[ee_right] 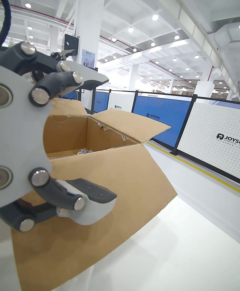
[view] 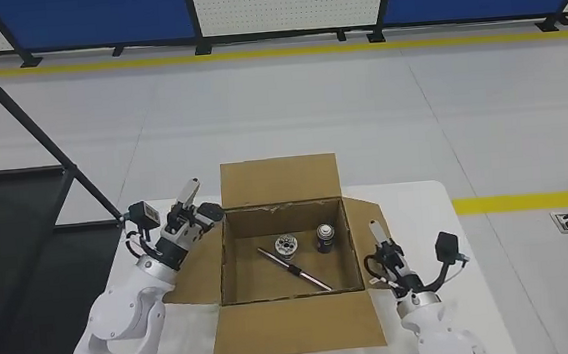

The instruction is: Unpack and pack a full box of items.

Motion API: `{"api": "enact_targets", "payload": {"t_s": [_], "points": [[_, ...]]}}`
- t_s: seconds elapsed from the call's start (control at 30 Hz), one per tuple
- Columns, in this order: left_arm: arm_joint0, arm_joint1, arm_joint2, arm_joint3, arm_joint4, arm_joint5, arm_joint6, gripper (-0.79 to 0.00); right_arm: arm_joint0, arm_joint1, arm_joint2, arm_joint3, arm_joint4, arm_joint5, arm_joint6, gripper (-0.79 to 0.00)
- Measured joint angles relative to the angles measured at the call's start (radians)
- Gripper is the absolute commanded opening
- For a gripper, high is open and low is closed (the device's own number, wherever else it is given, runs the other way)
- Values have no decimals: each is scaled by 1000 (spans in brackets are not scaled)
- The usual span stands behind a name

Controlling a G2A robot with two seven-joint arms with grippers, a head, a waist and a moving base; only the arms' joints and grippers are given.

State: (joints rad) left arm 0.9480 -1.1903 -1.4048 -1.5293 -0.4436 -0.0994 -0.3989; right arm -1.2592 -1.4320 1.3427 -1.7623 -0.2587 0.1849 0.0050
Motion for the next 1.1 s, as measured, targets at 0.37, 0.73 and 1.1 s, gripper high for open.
{"api": "enact_targets", "payload": {"t_s": [0.37, 0.73, 1.1], "points": [[8, -2, -21, 16, -26, 11, 14, 0, -8, 2, 12, -15, -8, 2, 20, 0], [12, -5, -42, -9, -32, -36, 43, 0, -11, 3, 3, -77, -41, 9, 25, 0], [-12, 2, -105, -84, -21, -86, 30, 0, 13, 2, -57, -191, -131, 56, 59, 0]]}}
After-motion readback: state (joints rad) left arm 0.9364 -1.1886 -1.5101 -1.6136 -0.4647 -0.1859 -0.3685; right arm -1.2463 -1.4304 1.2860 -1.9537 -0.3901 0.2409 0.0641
